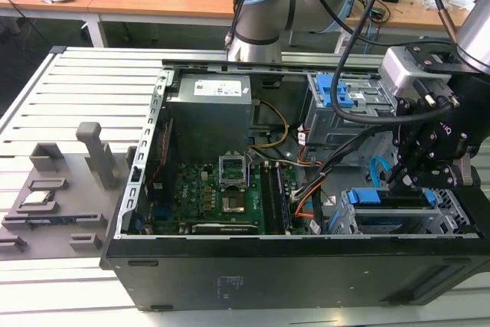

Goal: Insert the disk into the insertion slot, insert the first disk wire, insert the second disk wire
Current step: 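Insert the second disk wire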

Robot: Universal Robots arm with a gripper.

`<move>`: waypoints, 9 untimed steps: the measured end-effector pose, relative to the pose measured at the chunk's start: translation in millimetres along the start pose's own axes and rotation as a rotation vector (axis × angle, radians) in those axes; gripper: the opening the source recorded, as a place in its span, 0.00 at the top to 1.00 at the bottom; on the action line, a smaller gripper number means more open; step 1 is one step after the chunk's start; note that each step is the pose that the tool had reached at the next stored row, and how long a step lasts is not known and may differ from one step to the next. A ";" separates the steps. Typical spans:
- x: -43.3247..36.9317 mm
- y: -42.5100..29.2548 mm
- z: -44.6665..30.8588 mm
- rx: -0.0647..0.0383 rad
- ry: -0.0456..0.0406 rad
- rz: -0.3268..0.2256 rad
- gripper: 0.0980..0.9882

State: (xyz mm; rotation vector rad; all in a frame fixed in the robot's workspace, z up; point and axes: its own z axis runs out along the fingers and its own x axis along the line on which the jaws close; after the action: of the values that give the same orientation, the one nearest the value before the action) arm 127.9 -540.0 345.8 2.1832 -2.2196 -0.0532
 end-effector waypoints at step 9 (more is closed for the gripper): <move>0.5 -0.1 1.0 0.000 -0.0009 0.000 0.93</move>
State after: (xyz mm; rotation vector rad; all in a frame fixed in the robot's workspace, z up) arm 127.9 -540.5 344.8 2.1836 -2.2200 -0.0541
